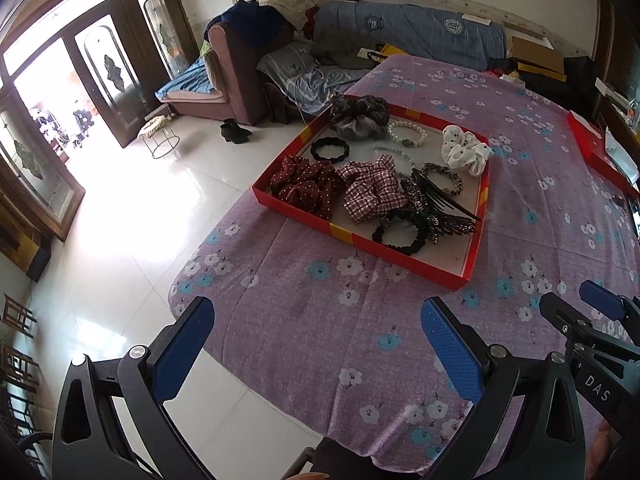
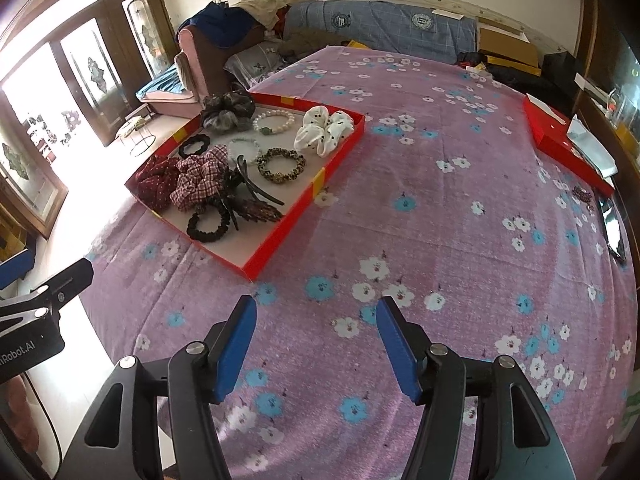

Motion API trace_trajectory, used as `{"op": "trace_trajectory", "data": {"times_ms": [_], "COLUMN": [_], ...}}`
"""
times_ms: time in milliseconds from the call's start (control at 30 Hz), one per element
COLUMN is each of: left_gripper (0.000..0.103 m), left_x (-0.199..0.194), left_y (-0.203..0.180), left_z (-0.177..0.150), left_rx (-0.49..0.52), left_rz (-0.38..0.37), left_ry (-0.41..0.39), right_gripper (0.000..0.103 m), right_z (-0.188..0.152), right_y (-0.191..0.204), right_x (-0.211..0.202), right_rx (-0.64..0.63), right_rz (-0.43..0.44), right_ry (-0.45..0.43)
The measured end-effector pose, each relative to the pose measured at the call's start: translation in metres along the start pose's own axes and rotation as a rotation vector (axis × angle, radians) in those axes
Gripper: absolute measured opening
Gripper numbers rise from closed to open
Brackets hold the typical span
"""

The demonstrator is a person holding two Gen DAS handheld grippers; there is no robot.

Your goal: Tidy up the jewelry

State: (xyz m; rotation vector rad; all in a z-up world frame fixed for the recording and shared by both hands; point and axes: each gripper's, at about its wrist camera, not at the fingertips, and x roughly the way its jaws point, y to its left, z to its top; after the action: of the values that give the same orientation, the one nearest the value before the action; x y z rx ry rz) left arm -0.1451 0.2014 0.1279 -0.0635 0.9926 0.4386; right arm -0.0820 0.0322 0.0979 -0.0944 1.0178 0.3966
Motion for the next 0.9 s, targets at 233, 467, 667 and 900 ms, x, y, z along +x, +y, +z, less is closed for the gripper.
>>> {"op": "trace_trajectory", "data": {"times_ms": [233,467,667,900], "left_gripper": [0.103,0.103,0.103,0.103], "left_x": [0.018,0.032,0.039,0.043], "left_y": [0.014,0.028,0.039,0.049], "left_z": [0.011,0.019,0.025,0.026], "left_rx": [-0.001,-0.001,0.007,0.012], "left_rz": [-0.029,-0.041,-0.048,-0.052], "left_ry": [0.047,0.069,0.075,0.082], "right_gripper": [0.067,0.068,0.068,0.068], "right_z": [0.011,0.020,0.025,0.027], "right_y": [0.016,0.030,0.043,0.053], "right_x": [0.011,0.020,0.025,0.030], "right_rx": [0.001,0.008,0.006,0.012], "right_rz": [-0.004,-0.012,-0.018,-0.021], "right_ry": [0.010,0.019,0.024,0.032]}}
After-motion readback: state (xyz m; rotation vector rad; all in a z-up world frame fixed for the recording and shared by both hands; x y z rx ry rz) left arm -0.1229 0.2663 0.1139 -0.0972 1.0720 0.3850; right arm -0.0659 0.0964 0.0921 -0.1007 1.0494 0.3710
